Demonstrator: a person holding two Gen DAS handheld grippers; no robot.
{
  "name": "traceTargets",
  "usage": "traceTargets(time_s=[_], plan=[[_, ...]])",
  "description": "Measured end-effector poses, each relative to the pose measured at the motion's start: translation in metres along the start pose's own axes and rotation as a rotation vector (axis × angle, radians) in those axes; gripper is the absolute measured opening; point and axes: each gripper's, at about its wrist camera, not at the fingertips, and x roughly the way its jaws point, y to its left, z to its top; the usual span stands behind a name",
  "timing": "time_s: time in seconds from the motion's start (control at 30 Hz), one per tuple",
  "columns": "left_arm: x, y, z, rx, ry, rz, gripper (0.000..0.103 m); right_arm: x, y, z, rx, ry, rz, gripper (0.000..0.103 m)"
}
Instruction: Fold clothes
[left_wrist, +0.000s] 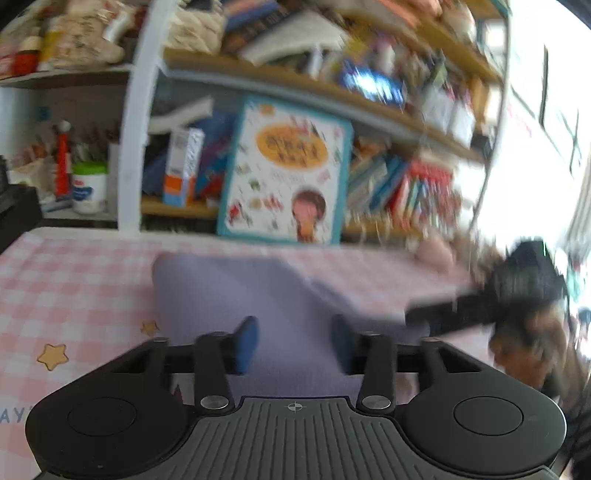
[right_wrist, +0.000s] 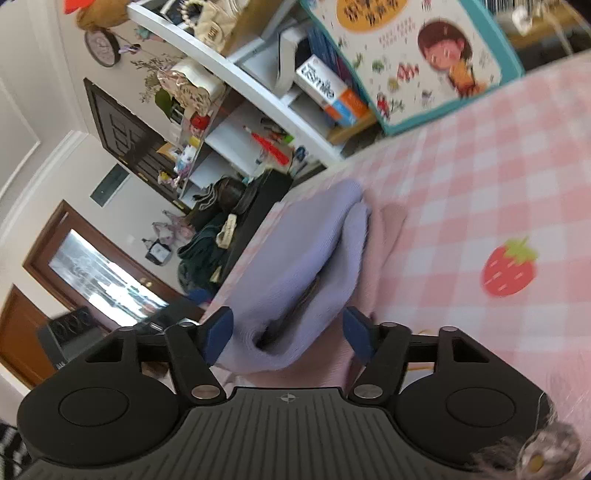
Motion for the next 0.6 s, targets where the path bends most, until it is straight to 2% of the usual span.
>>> traceTargets(time_s=[0.03,0.1,0.2,0.23,0.3,0.33,0.47,0.53,0.6], plan=[[0.005,-0.001,-0.003,0.024,0.033,0.003,0.028,0.004,0.003,0.000,0.005,0.009,-0.002,0.064],[0.006,-0.001,-0.009,0.044,0.039,0.001,0.027,0.013,0.008,0.000,0.015,0.026,-0.007,0.064],[0.004,0.005,-0.010,-0.005,0.036,-0.033,0.026,0.026,0.015,0.000,0.029,0.052,-0.014,0.062],[0.004,0.007,-0.011,-0.010,0.036,-0.038,0.026,0.030,0.018,0.001,0.034,0.060,-0.016,0.054],[0.004,0.010,-0.012,-0.013,0.035,-0.044,0.026,0.035,0.026,-0.001,0.016,0.065,-0.024,0.025],[0.003,0.010,-0.011,-0.013,0.032,-0.041,0.026,0.031,0.036,-0.004,-0.036,0.049,-0.035,0.018],[-0.002,0.013,-0.007,-0.007,0.016,-0.024,0.026,0.018,0.074,-0.018,-0.246,-0.016,-0.078,0.016],[-0.001,0.015,-0.007,-0.010,0.029,-0.042,0.026,0.011,0.094,-0.025,-0.350,-0.048,-0.100,0.015],[0.001,0.017,-0.008,-0.014,0.043,-0.060,0.027,0.017,0.089,-0.031,-0.354,-0.006,-0.172,0.015]])
